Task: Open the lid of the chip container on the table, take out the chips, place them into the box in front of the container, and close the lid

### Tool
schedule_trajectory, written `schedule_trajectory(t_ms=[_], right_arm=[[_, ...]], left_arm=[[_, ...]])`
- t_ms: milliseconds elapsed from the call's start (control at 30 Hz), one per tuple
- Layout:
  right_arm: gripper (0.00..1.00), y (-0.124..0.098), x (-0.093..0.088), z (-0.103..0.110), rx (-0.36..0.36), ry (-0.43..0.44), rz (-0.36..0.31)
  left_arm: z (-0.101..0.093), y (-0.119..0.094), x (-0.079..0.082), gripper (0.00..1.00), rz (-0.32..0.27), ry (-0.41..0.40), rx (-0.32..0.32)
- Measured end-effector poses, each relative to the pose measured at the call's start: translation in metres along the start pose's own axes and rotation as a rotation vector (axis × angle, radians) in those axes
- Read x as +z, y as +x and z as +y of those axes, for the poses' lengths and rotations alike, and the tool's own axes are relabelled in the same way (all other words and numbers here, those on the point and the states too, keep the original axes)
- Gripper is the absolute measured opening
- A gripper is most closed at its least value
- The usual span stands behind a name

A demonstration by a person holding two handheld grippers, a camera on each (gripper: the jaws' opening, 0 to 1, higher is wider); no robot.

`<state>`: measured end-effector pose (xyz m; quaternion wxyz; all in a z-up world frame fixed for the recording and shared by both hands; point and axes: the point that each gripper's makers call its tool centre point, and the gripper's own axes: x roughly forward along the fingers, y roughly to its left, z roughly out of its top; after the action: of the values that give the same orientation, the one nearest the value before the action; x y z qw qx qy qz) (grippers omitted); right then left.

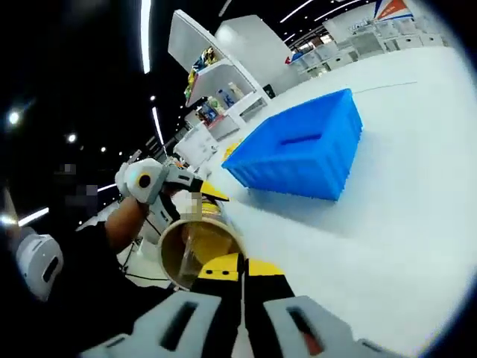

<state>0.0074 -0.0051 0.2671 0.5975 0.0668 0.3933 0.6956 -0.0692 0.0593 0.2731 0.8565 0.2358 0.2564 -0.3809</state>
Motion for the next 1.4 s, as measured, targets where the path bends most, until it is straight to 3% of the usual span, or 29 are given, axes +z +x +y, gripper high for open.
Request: schedule_trajectory(t_ms=[433, 600, 800, 1133, 1267, 1400], right_arm=[[0.01, 0.015, -0.012, -0.016, 0.002, 0.055, -0.083], [0.01, 0.019, -0.016, -0.021, -0.037, 0.031, -0.069], [0.02, 0.019, -0.017, -0.021, -0.085, -0.043, -0.053], [0.04, 0.014, -0.018, -0.02, -0.135, -0.186, -0.095], [0.02, 0.003, -0.018, -0.015, -0.137, -0.173, -0.133], [0.07, -0.007, -0.019, 0.0, -0.106, -0.161, -0.187]], left_arm=[[0.013, 0.005, -0.019, 0.5, 0.182, 0.013, -0.127], [0.015, 0.007, -0.024, 0.5, 0.233, 0.023, -0.154], [0.015, 0.007, -0.027, 0.5, 0.26, 0.018, -0.163], [0.015, 0.011, -0.03, 0.5, 0.293, 0.048, -0.154], [0.012, 0.012, -0.028, 0.5, 0.299, 0.046, -0.15], [0.015, 0.011, -0.03, 0.5, 0.284, 0.042, -0.147]])
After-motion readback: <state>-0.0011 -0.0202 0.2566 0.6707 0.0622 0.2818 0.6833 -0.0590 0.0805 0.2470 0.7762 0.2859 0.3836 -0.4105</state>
